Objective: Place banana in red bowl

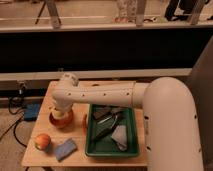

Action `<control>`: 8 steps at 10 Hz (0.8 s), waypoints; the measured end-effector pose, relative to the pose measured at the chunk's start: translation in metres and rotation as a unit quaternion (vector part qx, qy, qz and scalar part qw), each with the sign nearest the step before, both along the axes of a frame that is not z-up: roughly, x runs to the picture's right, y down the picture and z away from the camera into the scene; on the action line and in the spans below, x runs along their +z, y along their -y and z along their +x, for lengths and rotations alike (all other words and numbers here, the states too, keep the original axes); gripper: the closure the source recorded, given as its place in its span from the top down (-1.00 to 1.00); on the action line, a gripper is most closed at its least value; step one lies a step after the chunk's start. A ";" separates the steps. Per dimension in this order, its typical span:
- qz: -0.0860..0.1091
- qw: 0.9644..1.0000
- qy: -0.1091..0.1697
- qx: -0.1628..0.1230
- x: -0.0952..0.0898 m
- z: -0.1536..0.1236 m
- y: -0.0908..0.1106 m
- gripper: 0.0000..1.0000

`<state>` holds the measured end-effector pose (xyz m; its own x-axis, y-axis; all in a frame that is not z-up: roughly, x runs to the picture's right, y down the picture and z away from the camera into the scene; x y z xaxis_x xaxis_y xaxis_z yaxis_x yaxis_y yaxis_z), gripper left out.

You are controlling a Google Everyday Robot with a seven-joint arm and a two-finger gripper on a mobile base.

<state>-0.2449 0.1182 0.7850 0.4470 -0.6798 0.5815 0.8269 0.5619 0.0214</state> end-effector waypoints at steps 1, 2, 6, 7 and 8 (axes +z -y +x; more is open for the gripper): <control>-0.001 1.000 0.004 0.001 -0.001 -0.001 -0.001 -0.70; 0.001 1.000 0.006 0.003 -0.001 0.001 -0.001 -0.62; 0.001 1.000 0.012 0.002 -0.004 0.001 -0.003 -0.50; 0.001 1.000 0.013 0.002 -0.004 0.001 -0.003 -0.46; 0.003 1.000 0.014 0.003 -0.004 0.002 -0.002 -0.34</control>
